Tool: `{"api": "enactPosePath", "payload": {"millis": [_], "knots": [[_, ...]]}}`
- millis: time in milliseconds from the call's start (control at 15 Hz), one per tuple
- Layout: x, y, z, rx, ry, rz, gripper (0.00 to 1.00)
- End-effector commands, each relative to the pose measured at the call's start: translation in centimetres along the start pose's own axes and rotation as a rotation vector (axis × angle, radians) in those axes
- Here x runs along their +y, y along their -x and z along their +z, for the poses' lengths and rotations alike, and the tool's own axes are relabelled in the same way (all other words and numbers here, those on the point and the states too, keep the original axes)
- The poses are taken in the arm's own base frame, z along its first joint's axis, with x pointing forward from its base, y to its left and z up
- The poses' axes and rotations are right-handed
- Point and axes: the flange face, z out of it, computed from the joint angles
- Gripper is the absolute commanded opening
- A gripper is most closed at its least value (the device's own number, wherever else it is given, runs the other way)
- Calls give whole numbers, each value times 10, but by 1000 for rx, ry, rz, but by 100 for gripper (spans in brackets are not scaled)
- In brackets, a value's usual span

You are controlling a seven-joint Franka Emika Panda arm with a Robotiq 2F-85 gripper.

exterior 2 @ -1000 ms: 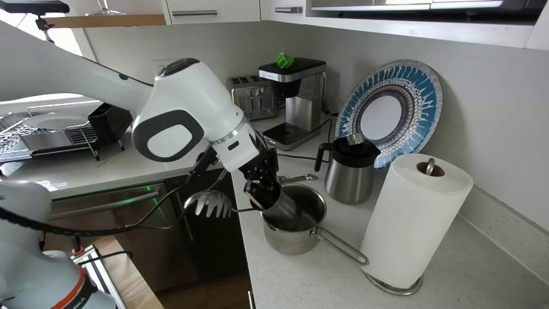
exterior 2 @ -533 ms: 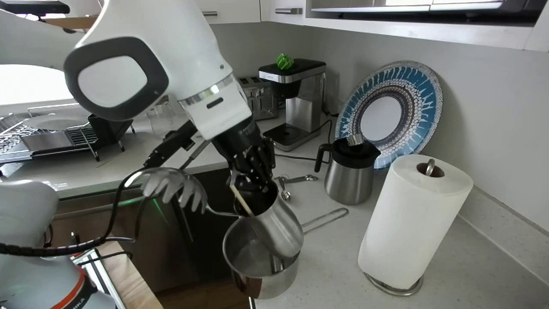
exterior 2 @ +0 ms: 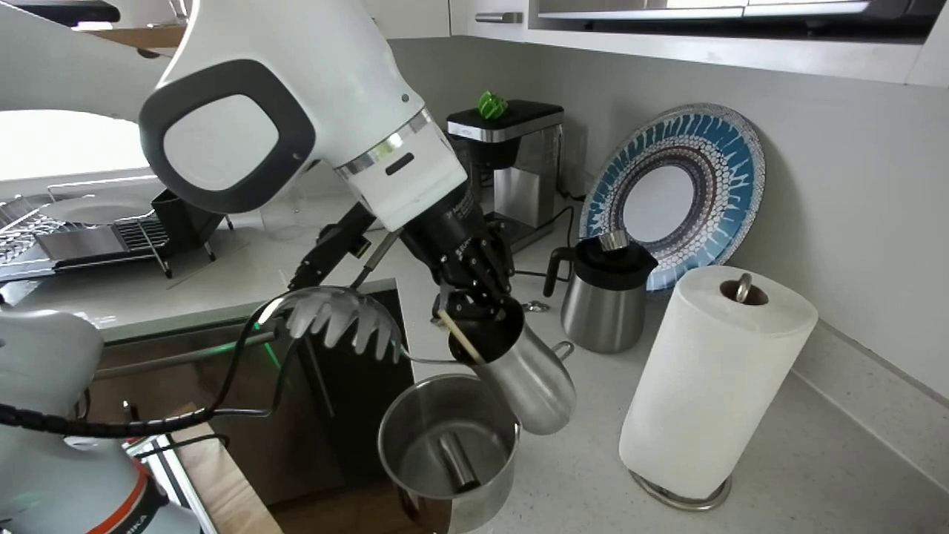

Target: Pick up the silver cup from the silver pot and put it on the left side of the kitchen counter

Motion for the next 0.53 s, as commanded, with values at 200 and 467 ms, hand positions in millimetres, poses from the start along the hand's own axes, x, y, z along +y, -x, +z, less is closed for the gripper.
{"api": "enactPosePath", "payload": {"millis": [200,467], "knots": [[-50,30,-55,20,-123,-142,1],[-106,85,-84,-62,-183,-358,1]]}}
